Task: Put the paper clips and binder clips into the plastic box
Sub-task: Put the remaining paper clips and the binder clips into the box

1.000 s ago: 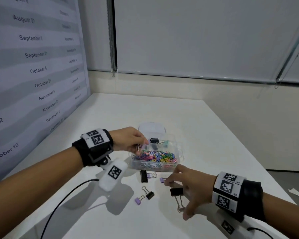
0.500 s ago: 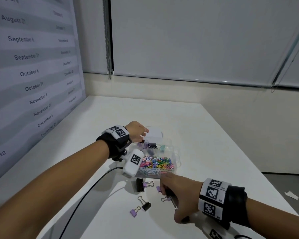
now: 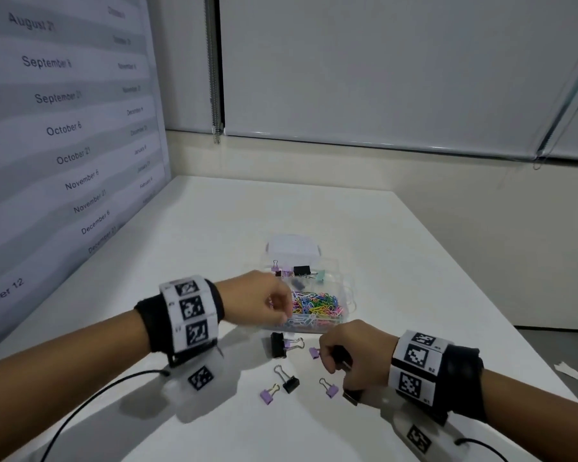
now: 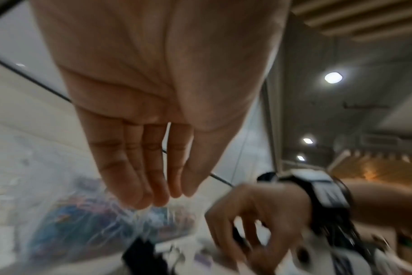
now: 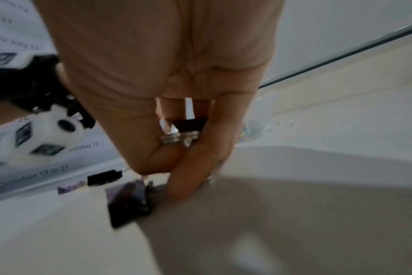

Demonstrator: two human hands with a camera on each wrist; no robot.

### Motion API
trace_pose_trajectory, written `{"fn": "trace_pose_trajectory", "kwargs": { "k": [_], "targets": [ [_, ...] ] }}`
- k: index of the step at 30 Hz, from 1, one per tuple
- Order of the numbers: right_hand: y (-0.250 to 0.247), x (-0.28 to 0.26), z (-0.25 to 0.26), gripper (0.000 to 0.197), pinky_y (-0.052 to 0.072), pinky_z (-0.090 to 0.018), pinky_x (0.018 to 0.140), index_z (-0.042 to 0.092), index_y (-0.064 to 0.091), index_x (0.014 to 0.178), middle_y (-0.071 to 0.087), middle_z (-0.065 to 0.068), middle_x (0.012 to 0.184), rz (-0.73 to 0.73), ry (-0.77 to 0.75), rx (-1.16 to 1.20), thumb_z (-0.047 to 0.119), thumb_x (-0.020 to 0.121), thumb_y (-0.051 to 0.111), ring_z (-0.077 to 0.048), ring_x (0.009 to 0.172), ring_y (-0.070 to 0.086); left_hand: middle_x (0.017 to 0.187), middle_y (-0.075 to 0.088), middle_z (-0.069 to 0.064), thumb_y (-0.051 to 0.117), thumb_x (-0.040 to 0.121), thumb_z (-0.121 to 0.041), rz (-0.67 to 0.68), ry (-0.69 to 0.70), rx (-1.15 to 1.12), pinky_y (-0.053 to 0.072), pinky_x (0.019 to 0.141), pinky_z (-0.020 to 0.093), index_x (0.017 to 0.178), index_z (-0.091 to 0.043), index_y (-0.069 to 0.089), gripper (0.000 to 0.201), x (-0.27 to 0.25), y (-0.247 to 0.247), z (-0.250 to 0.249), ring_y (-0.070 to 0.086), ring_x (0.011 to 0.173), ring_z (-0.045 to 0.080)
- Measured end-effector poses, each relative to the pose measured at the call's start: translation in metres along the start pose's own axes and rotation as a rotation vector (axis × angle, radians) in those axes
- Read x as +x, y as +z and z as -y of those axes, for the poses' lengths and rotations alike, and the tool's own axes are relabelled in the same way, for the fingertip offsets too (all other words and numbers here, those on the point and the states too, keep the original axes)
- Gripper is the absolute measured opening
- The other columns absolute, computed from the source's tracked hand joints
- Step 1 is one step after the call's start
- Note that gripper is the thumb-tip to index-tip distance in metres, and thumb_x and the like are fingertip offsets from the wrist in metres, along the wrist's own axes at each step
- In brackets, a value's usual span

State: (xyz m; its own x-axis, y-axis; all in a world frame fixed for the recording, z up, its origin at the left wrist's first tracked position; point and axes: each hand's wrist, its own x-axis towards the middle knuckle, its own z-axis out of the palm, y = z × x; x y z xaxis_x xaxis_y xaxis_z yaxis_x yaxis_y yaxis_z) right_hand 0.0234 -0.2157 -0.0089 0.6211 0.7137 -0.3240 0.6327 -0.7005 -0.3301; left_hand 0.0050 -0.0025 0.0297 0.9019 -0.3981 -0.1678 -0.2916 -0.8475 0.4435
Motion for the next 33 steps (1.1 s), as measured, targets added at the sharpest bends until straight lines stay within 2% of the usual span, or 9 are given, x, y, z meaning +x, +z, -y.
{"fn": "trace_pose_trajectory", "kwargs": {
  "k": [3,6,10,15,18,23,28,30,33],
  "targets": [
    [-0.013,-0.002,0.003,0.022,0.040,-0.013,0.057,0.023,0.061,0.076,0.055,0.010,0.072,-0.024,0.007,0.014,0.004,0.066,0.062,-0.001,0.059,0.048,0.110,0.063,0.002,0.059,0.087,-0.026,0.083,0.035,0.189,0.048,0.081,0.027,0.112,-0.016,0.060,0.027,-0.014,0.020,-0.002,0.055,0.086,0.011],
    [-0.036,0.002,0.006,0.012,0.045,-0.014,0.047,0.018,0.064,0.085,0.058,0.006,0.078,-0.101,0.032,0.153,0.008,0.078,0.063,-0.002,0.051,0.056,0.118,0.052,0.004,0.059,0.085,-0.032,0.088,0.026,0.273,0.043,0.093,0.034,0.122,-0.018,0.052,0.040,-0.018,0.035,0.000,0.050,0.109,0.020],
    [-0.065,0.021,0.001,0.014,0.045,-0.016,0.040,0.021,0.062,0.094,0.056,0.005,0.078,-0.278,0.074,0.219,0.011,0.089,0.054,-0.004,0.040,0.059,0.119,0.049,0.002,0.062,0.079,-0.043,0.089,0.003,0.249,0.044,0.096,0.037,0.122,-0.020,0.050,0.050,-0.016,0.047,-0.002,0.048,0.112,0.021],
    [-0.071,0.064,-0.019,0.023,0.044,-0.013,0.044,0.017,0.060,0.112,0.050,0.001,0.088,-0.458,0.176,0.096,0.015,0.093,0.047,-0.021,0.063,0.058,0.122,0.041,-0.001,0.070,0.066,-0.061,0.173,-0.026,0.208,0.043,0.100,0.041,0.120,-0.026,0.045,0.069,-0.017,0.049,-0.012,0.041,0.115,0.019],
    [-0.069,0.082,-0.026,0.024,0.040,-0.020,0.069,0.017,0.064,0.112,0.057,-0.009,0.098,-0.449,0.202,0.006,0.017,0.091,0.053,-0.026,0.085,0.059,0.121,0.037,-0.003,0.074,0.064,-0.056,0.177,-0.019,0.230,0.044,0.097,0.041,0.120,-0.028,0.042,0.070,-0.021,0.054,-0.014,0.040,0.114,0.018],
    [-0.070,0.095,-0.035,0.025,0.044,-0.030,0.087,0.020,0.065,0.112,0.046,-0.014,0.123,-0.436,0.253,-0.034,0.020,0.087,0.059,-0.029,0.106,0.055,0.120,0.039,0.002,0.074,0.074,-0.035,0.159,-0.021,0.162,0.040,0.084,0.029,0.123,-0.024,0.045,0.058,-0.019,0.057,-0.014,0.046,0.109,0.021],
    [-0.067,0.093,-0.042,0.026,0.043,-0.025,0.079,0.017,0.064,0.112,0.044,-0.013,0.119,-0.549,0.282,0.013,0.017,0.086,0.062,-0.025,0.097,0.056,0.120,0.047,0.007,0.065,0.082,-0.024,0.161,-0.018,0.133,0.035,0.079,0.026,0.120,-0.019,0.047,0.042,-0.014,0.056,-0.011,0.048,0.109,0.023],
    [-0.068,0.092,-0.046,0.025,0.042,-0.027,0.083,0.016,0.065,0.111,0.049,-0.013,0.116,-0.575,0.277,0.021,0.015,0.087,0.059,-0.028,0.099,0.057,0.120,0.048,0.008,0.062,0.083,-0.019,0.165,-0.019,0.137,0.034,0.078,0.025,0.119,-0.018,0.049,0.039,-0.013,0.056,-0.011,0.048,0.109,0.023],
    [-0.069,0.087,-0.049,0.023,0.038,-0.022,0.074,0.018,0.069,0.104,0.064,-0.009,0.108,-0.549,0.255,0.026,0.012,0.088,0.055,-0.023,0.093,0.061,0.119,0.049,0.007,0.063,0.080,-0.014,0.157,-0.036,0.130,0.036,0.077,0.026,0.115,-0.018,0.050,0.038,-0.013,0.057,-0.012,0.050,0.107,0.024]
  ]
}}
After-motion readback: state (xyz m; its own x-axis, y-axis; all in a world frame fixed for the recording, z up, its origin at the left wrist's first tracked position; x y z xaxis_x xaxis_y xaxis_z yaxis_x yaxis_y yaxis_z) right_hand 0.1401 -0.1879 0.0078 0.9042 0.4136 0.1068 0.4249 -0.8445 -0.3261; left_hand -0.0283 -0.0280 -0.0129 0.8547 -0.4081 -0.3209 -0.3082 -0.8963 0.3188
